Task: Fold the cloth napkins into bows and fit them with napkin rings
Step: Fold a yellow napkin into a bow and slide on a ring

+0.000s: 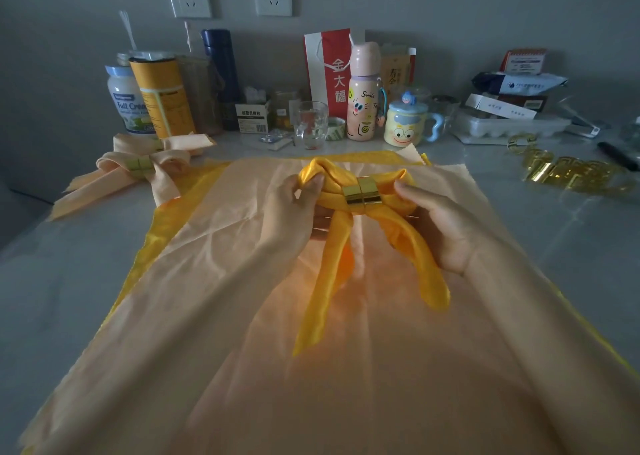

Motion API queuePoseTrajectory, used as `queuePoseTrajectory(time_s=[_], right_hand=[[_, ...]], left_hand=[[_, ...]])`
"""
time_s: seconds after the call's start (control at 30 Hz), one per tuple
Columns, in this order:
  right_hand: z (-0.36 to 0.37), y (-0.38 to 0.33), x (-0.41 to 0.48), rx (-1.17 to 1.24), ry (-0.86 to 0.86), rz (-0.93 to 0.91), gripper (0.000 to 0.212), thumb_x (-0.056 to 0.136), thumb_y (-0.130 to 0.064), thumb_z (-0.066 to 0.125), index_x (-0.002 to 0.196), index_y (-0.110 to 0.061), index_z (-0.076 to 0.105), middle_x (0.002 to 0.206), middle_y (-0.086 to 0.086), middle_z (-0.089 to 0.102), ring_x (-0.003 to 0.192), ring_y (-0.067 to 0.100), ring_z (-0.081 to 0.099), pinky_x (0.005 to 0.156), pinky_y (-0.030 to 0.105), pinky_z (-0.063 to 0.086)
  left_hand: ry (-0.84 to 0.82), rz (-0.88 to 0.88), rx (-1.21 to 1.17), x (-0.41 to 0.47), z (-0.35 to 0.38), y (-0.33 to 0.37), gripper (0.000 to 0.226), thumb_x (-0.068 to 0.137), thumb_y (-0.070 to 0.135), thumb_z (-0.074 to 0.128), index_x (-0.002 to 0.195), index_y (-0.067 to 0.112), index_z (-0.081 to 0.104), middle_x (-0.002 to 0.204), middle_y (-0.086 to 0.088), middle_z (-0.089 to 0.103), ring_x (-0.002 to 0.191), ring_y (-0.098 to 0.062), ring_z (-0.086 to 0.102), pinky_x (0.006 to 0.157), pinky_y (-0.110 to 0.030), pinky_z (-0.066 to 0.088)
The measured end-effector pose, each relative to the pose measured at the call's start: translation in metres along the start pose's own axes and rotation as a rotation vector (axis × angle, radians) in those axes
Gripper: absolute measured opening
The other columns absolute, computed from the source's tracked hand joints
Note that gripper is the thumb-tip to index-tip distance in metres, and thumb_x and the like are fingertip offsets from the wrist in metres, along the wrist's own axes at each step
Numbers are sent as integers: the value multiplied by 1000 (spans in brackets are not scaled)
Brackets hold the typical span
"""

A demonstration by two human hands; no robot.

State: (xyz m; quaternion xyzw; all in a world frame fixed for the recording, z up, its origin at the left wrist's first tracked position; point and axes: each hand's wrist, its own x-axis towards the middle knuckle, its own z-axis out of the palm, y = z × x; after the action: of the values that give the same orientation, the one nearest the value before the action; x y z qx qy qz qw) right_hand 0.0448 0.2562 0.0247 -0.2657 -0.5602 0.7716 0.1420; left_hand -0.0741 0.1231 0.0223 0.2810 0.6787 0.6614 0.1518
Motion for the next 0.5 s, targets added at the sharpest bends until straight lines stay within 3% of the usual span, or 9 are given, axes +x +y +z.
queuePoseTrajectory(time_s=[0.07,0.2,0.37,0.5], right_hand=[[1,0,1,-35,42,37,21,79,-37,64,84,-17,64,65,1,55,53,12,48,54,23,41],[4,5,5,-112,158,-70,27,85,-39,62,87,-13,65,70,5,59,56,12,52,49,19,44],[14,14,7,-221,261,-233,26,87,-40,60,90,-16,68,78,1,69,67,10,61,61,23,46],[12,10,7,-127,260,-292,24,89,-36,59,97,-16,69,83,2,71,69,8,66,58,19,49]], left_hand=[[-29,-63,-22,0,1,-2,30,98,37,43,97,12,59,78,-5,69,60,-9,69,49,-22,53],[-161,-223,-125,-2,1,2,56,87,63,41,100,15,68,93,-7,73,86,-21,69,73,-33,56],[-142,-272,-216,-8,6,2,26,84,44,63,89,19,65,81,-1,71,78,-16,67,69,-26,54],[-113,-345,-206,0,-1,6,24,80,38,69,92,18,66,82,-2,71,81,-18,66,74,-32,51]])
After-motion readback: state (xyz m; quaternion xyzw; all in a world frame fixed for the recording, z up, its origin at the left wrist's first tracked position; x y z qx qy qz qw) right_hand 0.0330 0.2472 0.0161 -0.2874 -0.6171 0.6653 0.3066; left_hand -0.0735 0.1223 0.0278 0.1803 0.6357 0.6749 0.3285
